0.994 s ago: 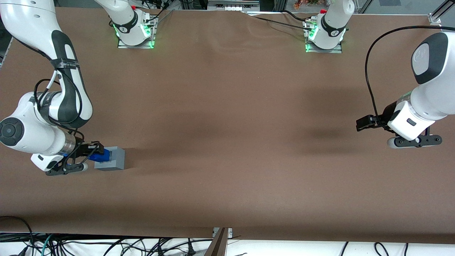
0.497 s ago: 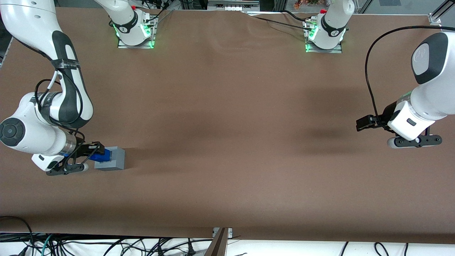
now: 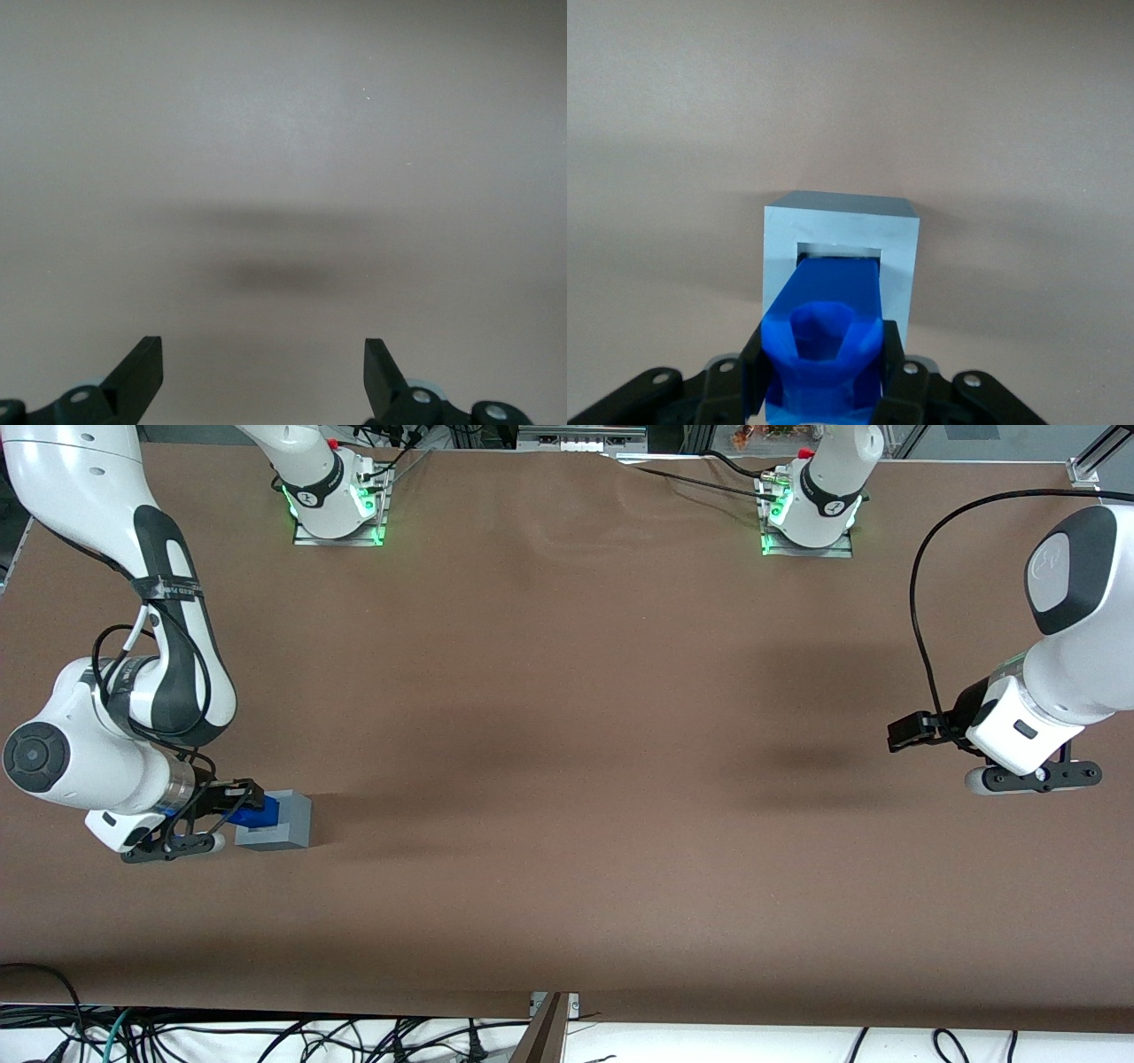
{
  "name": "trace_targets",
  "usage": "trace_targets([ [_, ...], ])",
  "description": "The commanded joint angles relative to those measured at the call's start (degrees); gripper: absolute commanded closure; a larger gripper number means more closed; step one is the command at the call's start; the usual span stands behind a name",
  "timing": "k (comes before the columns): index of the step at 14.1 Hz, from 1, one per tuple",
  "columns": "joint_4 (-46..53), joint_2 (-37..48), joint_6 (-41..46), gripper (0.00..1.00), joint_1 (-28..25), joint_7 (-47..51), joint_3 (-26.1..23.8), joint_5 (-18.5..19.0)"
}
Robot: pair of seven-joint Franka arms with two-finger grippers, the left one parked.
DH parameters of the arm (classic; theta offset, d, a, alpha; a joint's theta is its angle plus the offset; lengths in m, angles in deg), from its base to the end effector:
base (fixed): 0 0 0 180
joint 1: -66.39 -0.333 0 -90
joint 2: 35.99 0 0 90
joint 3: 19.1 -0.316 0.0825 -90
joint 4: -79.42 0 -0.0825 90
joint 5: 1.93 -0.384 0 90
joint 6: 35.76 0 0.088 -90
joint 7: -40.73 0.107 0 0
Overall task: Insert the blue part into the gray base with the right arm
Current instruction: 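Align and lower the blue block into the gray base's square hole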
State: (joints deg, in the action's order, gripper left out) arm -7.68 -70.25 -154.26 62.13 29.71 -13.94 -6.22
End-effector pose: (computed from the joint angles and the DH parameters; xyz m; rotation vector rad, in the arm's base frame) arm 0.6996 0.0025 0.3084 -3.1128 -0.2397 0.0710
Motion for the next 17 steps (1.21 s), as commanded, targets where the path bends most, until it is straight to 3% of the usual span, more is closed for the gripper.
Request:
trace_targets([
  [1, 1.0, -0.7, 0.1, 0.61, 0.3, 0.6, -0.4, -0.7],
  [17, 1.6, -2.8, -1.6, 0.61, 0.1, 3.8, -0.6, -0.6],
])
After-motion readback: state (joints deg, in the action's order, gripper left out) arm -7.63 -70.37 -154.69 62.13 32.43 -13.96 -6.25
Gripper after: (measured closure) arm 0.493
